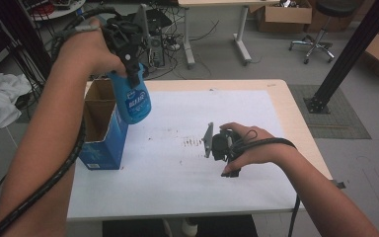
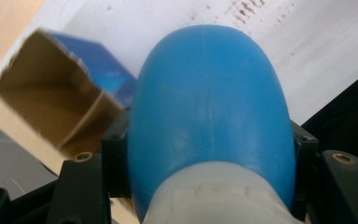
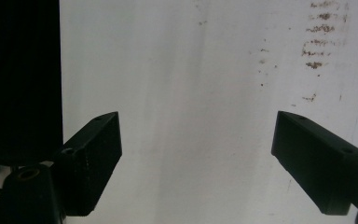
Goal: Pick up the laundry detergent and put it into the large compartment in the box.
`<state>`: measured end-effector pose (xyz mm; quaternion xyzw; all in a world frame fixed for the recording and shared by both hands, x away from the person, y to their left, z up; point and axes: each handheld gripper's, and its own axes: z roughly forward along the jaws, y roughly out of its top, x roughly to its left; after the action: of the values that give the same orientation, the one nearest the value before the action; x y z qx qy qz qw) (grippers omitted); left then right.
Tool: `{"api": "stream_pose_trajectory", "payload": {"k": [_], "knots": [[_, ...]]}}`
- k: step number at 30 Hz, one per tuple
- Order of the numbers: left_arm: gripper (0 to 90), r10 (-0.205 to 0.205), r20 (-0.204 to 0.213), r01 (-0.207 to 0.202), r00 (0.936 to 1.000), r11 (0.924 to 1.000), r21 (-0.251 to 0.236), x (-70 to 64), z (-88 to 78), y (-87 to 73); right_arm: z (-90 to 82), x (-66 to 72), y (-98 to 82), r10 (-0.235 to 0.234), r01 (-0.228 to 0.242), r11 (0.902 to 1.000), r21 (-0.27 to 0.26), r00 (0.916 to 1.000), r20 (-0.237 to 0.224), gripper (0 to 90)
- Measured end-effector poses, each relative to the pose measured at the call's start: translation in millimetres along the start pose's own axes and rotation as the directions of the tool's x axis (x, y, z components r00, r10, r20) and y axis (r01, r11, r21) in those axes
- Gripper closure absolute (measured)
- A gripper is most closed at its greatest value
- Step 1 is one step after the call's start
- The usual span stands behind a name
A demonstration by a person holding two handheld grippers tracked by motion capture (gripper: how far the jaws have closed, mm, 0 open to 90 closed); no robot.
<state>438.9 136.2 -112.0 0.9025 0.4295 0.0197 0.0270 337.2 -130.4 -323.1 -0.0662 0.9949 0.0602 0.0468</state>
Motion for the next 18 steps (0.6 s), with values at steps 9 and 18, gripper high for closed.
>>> {"api": "stream_pose_trajectory", "payload": {"k": [9, 18], "knots": [[38.1, -0.203, 0.025, 0.204, 0.9787, 0.9788, -0.017, 18.2, -23.5, -18.3, 0.7, -1.6, 3.8, -0.009, 0.009, 0.9999, -0.007, 1.0, -0.002, 16.1], [38.1, -0.375, 0.008, 0.375, 0.927, 0.9269, -0.013, 28.8, -38.8, -32.1, -1.7, -1.7, 7.9, -0.025, 0.025, 0.9996, -0.014, 0.9997, 0.007, 16.1]]}}
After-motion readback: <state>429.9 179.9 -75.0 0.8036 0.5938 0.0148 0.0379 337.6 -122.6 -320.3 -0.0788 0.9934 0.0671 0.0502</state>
